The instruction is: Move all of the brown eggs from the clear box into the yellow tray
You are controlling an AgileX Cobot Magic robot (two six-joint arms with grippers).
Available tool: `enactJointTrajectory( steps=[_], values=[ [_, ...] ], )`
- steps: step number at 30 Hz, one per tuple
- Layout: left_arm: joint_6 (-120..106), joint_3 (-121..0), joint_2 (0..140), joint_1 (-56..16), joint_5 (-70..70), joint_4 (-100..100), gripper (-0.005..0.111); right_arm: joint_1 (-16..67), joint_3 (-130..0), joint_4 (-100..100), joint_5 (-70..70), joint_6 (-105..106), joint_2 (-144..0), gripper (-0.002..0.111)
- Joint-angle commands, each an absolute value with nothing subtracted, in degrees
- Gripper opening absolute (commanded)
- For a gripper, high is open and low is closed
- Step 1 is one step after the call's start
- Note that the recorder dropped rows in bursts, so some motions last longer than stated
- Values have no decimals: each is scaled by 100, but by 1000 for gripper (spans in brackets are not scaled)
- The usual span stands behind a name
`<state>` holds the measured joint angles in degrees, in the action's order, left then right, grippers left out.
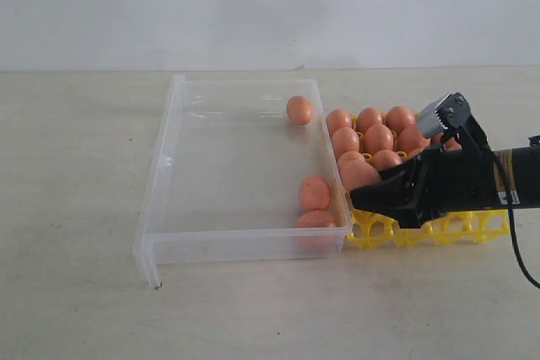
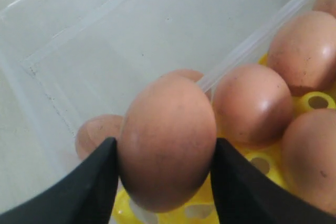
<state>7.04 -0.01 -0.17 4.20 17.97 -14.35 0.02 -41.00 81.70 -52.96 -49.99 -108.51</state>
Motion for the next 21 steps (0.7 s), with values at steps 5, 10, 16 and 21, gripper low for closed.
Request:
enactJointTrajectory(
  steps=[5, 10, 16, 21],
  values=[
    [725, 0, 0, 398, 1780, -1445, -4, 0, -4074, 8255, -5203, -5112, -10803, 0],
    [725, 0, 0, 398, 1780, -1445, -4, 0, -4074, 8182, -5214, -5203, -10803, 0],
    [725, 0, 0, 398, 1780, -1445, -4, 0, -4074, 8073, -5204, -5262, -10803, 10],
    [725, 0, 0, 398, 1780, -1445, -4, 0, -4074, 8073, -5204, -5251, -10803, 34]
  ],
)
